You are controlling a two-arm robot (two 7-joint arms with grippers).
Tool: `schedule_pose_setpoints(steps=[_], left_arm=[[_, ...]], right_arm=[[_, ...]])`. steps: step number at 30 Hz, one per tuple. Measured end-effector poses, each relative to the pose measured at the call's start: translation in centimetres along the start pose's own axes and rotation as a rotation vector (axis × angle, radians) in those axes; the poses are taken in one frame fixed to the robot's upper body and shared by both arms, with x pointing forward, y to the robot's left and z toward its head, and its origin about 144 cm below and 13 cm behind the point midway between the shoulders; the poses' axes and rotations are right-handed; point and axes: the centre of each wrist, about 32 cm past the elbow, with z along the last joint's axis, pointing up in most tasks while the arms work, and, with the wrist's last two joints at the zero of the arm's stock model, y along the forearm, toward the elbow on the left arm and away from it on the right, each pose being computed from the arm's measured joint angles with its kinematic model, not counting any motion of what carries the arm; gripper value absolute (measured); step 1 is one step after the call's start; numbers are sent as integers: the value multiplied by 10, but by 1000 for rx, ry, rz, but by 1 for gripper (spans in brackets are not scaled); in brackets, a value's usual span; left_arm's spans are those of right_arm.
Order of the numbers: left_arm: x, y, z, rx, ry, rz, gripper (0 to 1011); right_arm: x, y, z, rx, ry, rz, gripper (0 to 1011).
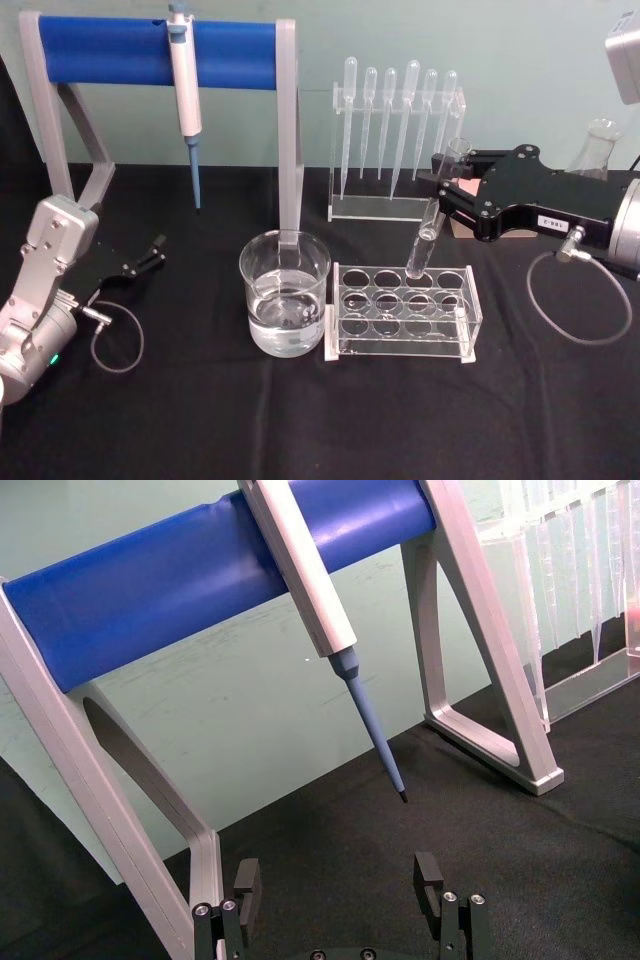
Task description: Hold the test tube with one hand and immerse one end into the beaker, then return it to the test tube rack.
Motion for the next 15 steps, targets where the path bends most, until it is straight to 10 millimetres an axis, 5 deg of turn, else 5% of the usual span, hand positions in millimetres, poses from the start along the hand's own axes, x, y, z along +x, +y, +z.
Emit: schedule_pose_setpoints(steps=[15], left_arm=[[0, 0, 0, 0, 0, 0, 1000]], right_arm=[[0, 0, 0, 0, 0, 0, 241]])
